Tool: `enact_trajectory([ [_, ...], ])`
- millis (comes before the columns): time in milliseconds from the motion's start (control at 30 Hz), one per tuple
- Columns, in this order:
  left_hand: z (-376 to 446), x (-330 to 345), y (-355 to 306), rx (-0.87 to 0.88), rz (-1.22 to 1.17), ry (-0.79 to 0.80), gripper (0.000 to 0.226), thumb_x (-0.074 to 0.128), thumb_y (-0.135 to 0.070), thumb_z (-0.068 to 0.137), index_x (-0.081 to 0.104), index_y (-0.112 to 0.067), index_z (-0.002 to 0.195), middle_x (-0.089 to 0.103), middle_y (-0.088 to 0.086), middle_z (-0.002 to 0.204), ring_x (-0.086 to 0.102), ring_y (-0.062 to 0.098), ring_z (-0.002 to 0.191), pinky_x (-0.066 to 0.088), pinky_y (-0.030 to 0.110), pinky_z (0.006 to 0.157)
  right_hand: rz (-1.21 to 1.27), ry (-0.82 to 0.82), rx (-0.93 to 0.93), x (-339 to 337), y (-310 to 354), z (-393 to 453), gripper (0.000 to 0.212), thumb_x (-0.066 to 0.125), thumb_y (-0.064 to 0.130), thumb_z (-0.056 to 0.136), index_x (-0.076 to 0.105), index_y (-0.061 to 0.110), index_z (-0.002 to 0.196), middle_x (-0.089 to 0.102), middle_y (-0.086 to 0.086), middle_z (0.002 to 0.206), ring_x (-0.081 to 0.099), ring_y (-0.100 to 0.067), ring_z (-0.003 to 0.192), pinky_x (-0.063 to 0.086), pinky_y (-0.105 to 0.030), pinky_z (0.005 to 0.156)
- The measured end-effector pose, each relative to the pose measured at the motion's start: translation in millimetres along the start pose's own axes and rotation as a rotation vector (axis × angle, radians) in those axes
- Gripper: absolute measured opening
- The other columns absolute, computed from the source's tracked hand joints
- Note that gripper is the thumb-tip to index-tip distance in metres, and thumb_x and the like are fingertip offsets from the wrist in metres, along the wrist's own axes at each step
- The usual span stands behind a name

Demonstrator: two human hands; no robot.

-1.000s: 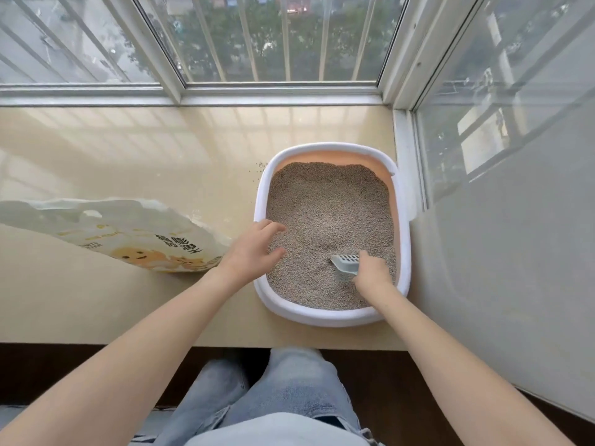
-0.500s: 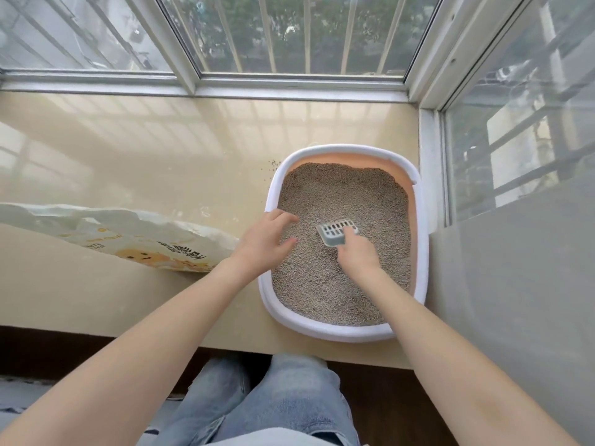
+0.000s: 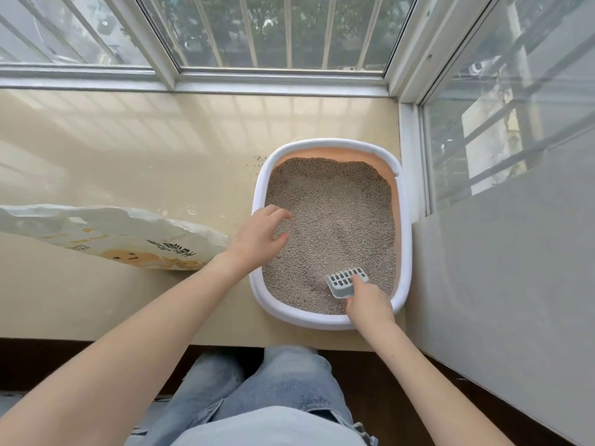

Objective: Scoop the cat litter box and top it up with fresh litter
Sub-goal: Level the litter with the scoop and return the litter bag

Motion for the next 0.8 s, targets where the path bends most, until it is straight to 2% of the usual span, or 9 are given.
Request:
enact_trajectory([
  [67,-1.4,-1.1,-0.6,0.006,-0.001,-0.007,0.034,0.061,-0.016,0.088,0.058,-0.010,0.121,0.058,0.006,0.119,0.052,0.021,0.114,0.038,0.030,0.095,-0.006,0.028,0.043,-10.2,-5.9,0.3,0.036,0.048,0.007,0.087,0.052,0.013,0.122,0.064,-0.009,0.117,0.059,-0.027,0.107,0.047,-0.032,0.080],
  [167,-4.1,-2.8,-0.5,0.010,-0.002,-0.014,0.032,0.061,-0.016,0.088,0.059,-0.009,0.120,0.058,0.006,0.118,0.052,0.021,0.114,0.037,0.027,0.094,0.021,0.013,0.069,-23.3,-6.9,6.1,0.039,0.049,0.006,0.085,0.053,0.013,0.123,0.064,-0.008,0.117,0.059,-0.026,0.106,0.046,-0.030,0.074],
  [267,-7.2,-4.2,-1.8,0.018,-0.008,-0.014,0.032,0.062,-0.017,0.088,0.060,-0.008,0.119,0.058,0.007,0.117,0.053,0.022,0.112,0.039,0.031,0.094,0.050,-0.024,0.013,-21.4,3.9,6.0,0.042,0.046,0.007,0.088,0.051,0.016,0.128,0.065,-0.007,0.118,0.060,-0.026,0.106,0.051,-0.032,0.078],
  [367,-10.0,-5.3,-0.3,0.008,-0.015,-0.016,0.031,0.062,-0.018,0.089,0.060,-0.009,0.118,0.059,0.007,0.118,0.054,0.022,0.111,0.043,0.036,0.093,0.038,0.013,-0.009,-5.7,4.6,-3.0,0.044,0.045,0.007,0.091,0.046,0.016,0.134,0.064,-0.009,0.121,0.060,-0.028,0.108,0.049,-0.035,0.084],
  [500,-13.4,-4.5,2.0,-0.001,-0.013,0.001,0.030,0.061,-0.019,0.089,0.060,-0.012,0.118,0.059,0.006,0.117,0.054,0.023,0.111,0.044,0.041,0.093,0.013,0.058,0.001,-5.8,-6.3,-9.3,0.044,0.047,0.005,0.087,0.052,0.014,0.129,0.064,-0.008,0.122,0.059,-0.026,0.111,0.049,-0.034,0.087],
  [600,-14.9,-5.0,2.3,-0.007,-0.006,0.004,0.030,0.061,-0.018,0.089,0.060,-0.011,0.118,0.059,0.006,0.118,0.053,0.024,0.111,0.043,0.040,0.094,-0.067,0.129,0.043,-13.3,-15.2,-6.6,0.037,0.048,0.003,0.083,0.058,0.011,0.117,0.064,-0.008,0.113,0.059,-0.026,0.106,0.045,-0.028,0.075],
  [667,-15.3,-5.1,1.6,-0.008,-0.002,0.007,0.031,0.061,-0.018,0.089,0.060,-0.011,0.119,0.058,0.007,0.119,0.053,0.024,0.112,0.042,0.038,0.095,-0.137,0.180,0.041,-14.5,-12.0,-4.1,0.022,0.047,0.002,0.083,0.058,0.010,0.100,0.063,-0.007,0.095,0.059,-0.025,0.093,0.041,-0.027,0.069],
  [733,-15.2,-5.1,1.1,-0.011,0.002,0.010,0.031,0.060,-0.018,0.089,0.060,-0.011,0.120,0.058,0.007,0.119,0.052,0.023,0.112,0.041,0.036,0.095,-0.172,0.203,0.030,-15.2,-2.0,0.8,0.009,0.049,0.003,0.083,0.050,0.011,0.078,0.052,-0.001,0.072,0.054,-0.024,0.079,0.039,-0.027,0.062],
  [800,-15.2,-5.5,0.3,-0.015,0.007,0.013,0.031,0.060,-0.018,0.090,0.059,-0.010,0.120,0.058,0.007,0.120,0.052,0.023,0.113,0.040,0.035,0.096,-0.137,0.201,0.004,-16.5,12.7,6.9,0.019,0.050,0.003,0.082,0.043,0.013,0.068,0.044,0.000,0.064,0.050,-0.024,0.073,0.035,-0.027,0.052],
])
Point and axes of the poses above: each hand's wrist, its own z-axis towards the middle knuckle, its own x-axis out of the palm, y = z × x, the point moved 8 cm from there along z, towards the middle knuckle
